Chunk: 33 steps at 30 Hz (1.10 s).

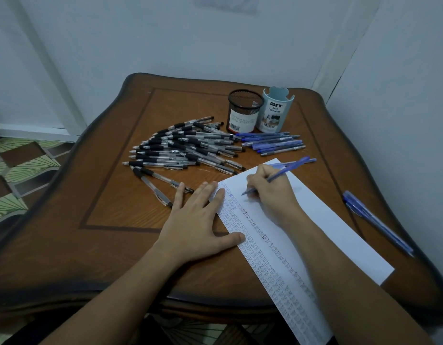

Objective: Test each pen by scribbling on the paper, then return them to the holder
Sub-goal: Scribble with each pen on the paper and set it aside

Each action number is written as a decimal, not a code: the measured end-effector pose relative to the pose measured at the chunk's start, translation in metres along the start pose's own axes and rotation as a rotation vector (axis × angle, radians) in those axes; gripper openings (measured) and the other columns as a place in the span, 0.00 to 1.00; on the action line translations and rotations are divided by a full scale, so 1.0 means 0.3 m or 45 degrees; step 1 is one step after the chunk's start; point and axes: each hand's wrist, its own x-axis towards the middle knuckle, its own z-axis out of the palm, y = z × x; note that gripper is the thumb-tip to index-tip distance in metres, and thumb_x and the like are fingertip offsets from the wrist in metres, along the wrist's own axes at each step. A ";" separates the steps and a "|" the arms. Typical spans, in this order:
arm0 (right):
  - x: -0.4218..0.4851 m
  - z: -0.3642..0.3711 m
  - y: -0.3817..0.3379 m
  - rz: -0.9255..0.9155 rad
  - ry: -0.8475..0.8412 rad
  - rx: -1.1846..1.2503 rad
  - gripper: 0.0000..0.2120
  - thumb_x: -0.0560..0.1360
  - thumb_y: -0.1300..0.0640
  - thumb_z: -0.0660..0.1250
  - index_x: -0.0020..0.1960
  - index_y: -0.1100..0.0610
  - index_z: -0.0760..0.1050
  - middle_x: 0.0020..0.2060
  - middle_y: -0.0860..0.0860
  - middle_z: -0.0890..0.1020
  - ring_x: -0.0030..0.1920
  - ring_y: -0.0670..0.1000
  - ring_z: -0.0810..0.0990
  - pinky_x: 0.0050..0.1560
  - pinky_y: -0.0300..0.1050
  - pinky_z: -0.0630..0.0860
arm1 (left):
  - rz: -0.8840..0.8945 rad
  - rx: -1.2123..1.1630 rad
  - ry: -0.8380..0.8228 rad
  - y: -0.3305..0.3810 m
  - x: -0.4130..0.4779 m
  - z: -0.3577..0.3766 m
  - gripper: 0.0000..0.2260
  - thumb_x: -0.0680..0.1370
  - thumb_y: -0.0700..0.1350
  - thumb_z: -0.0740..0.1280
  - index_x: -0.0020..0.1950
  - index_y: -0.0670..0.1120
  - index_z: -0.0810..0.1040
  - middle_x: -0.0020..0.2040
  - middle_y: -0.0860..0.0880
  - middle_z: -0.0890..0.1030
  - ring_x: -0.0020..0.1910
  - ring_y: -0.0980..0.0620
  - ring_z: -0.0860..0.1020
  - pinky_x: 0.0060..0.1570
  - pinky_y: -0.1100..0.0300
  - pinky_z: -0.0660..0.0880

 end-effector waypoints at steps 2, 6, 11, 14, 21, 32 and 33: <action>0.005 -0.011 -0.018 0.105 0.027 0.112 0.16 0.80 0.64 0.62 0.33 0.58 0.68 0.28 0.55 0.73 0.27 0.48 0.67 0.27 0.38 0.65 | 0.000 -0.003 -0.004 -0.001 0.001 0.000 0.52 0.62 0.81 0.39 0.81 0.53 0.48 0.81 0.53 0.45 0.79 0.55 0.41 0.73 0.43 0.30; -0.009 -0.013 -0.038 0.131 0.006 0.144 0.14 0.82 0.44 0.60 0.48 0.55 0.72 0.23 0.49 0.71 0.25 0.47 0.68 0.25 0.38 0.65 | 0.000 0.011 -0.005 -0.001 0.000 0.001 0.52 0.63 0.81 0.38 0.81 0.53 0.47 0.81 0.53 0.44 0.79 0.55 0.41 0.73 0.43 0.29; -0.042 -0.032 -0.058 0.190 -0.072 0.030 0.22 0.78 0.39 0.60 0.66 0.50 0.71 0.24 0.51 0.72 0.25 0.47 0.67 0.26 0.42 0.63 | -0.010 -0.003 -0.025 0.002 -0.004 -0.002 0.49 0.67 0.80 0.45 0.81 0.53 0.47 0.81 0.54 0.44 0.79 0.55 0.41 0.72 0.44 0.28; -0.069 -0.046 -0.077 0.202 -0.098 0.021 0.15 0.83 0.46 0.57 0.64 0.52 0.73 0.27 0.52 0.76 0.25 0.47 0.71 0.26 0.40 0.66 | -0.007 -0.020 -0.010 0.003 -0.007 -0.004 0.48 0.68 0.79 0.47 0.81 0.53 0.48 0.81 0.54 0.45 0.79 0.55 0.42 0.72 0.45 0.27; -0.107 -0.087 -0.124 0.230 -0.125 0.227 0.05 0.83 0.54 0.61 0.58 0.49 0.72 0.34 0.52 0.80 0.32 0.49 0.74 0.26 0.38 0.68 | -0.014 0.000 -0.010 0.005 -0.010 -0.009 0.50 0.65 0.80 0.42 0.81 0.53 0.48 0.81 0.54 0.45 0.79 0.56 0.42 0.72 0.45 0.27; -0.120 -0.118 -0.137 0.222 -0.081 0.209 0.11 0.78 0.48 0.65 0.58 0.48 0.75 0.32 0.51 0.79 0.36 0.49 0.74 0.35 0.44 0.75 | -0.012 -0.023 0.021 0.004 -0.013 -0.009 0.52 0.63 0.81 0.41 0.81 0.54 0.50 0.81 0.54 0.46 0.79 0.56 0.42 0.71 0.47 0.26; -0.119 -0.121 -0.139 0.222 -0.070 0.183 0.13 0.76 0.45 0.65 0.58 0.48 0.76 0.32 0.51 0.79 0.36 0.50 0.74 0.34 0.44 0.74 | -0.010 -0.025 0.027 0.004 -0.013 -0.008 0.52 0.63 0.82 0.40 0.81 0.53 0.50 0.81 0.54 0.46 0.79 0.56 0.42 0.71 0.47 0.26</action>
